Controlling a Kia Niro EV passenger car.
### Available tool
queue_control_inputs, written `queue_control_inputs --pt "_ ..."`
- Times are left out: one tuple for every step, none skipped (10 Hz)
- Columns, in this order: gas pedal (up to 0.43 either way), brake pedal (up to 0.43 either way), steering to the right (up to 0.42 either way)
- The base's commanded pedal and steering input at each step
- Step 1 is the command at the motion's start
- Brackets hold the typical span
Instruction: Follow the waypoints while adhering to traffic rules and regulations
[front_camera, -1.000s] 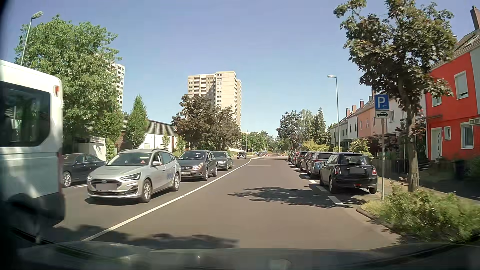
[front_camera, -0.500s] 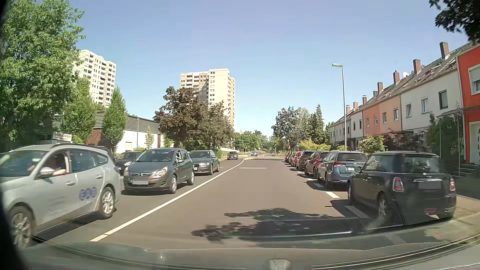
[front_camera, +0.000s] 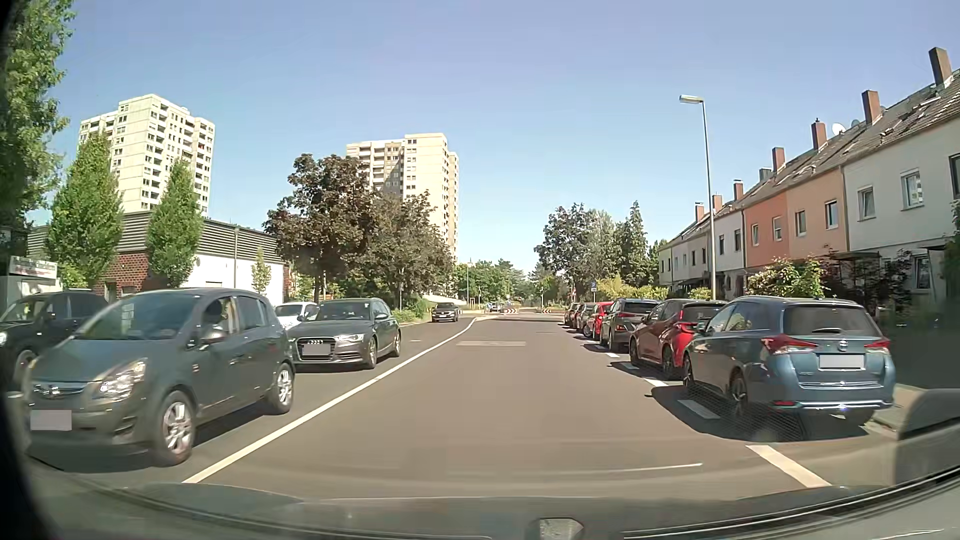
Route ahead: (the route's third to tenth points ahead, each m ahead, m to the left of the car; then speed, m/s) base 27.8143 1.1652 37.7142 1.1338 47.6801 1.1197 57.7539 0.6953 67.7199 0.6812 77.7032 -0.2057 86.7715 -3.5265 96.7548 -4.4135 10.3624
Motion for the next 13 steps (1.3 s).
queue_control_inputs --pt "0.000 0.030 0.012" --pt "0.000 0.030 0.010" --pt "0.000 0.030 0.009" --pt "0.000 0.030 0.009" --pt "0.000 0.030 0.008" --pt "0.000 0.030 0.008" --pt "0.000 0.030 0.008" --pt "0.000 0.030 0.006" --pt "0.000 0.030 0.006" --pt "0.000 0.030 0.006" --pt "0.000 0.030 0.004" --pt "0.000 0.030 0.002" --pt "0.000 0.030 0.001"
